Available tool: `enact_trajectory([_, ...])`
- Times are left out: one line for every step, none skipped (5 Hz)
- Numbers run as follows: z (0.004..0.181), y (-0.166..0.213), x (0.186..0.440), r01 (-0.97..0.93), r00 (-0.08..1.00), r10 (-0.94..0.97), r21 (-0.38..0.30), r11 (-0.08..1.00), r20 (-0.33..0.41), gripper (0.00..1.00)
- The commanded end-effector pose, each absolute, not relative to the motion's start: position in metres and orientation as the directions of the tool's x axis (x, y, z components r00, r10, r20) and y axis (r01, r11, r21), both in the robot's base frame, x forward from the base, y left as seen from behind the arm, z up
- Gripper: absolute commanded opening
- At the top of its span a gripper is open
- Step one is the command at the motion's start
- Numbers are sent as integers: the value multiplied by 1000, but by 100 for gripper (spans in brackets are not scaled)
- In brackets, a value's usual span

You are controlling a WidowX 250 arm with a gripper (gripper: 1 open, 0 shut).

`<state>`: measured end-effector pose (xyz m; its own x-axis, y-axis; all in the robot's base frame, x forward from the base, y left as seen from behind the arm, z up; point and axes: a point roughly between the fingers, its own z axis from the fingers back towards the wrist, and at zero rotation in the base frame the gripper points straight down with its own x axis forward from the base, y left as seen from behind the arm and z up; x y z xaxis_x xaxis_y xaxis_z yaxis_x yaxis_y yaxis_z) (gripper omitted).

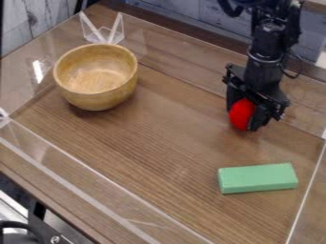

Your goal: Move the red object to the right side of the table

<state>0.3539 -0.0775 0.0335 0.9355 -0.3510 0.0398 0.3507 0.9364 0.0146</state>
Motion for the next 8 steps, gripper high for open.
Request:
enact_trajectory([62, -96, 352, 307, 946, -309, 32, 951, 101, 0])
enact_trajectory([59, -117, 356, 286, 952, -288, 29, 958, 103, 0])
enact_trajectory([54, -130, 358, 278, 956, -279, 26, 960, 95, 0])
enact_trajectory([49, -118, 363, 281, 956, -282, 27, 959, 84, 100])
enact_trajectory([47, -104, 368, 282, 956, -284, 34, 959, 76, 100])
enact_trajectory([44, -106, 370, 280, 957, -282, 34, 959, 75, 100])
enact_trajectory([64, -105, 364, 259, 961, -262, 38, 965, 91, 100])
enact_trajectory([84, -105, 357, 238, 964, -241, 42, 970, 108, 100])
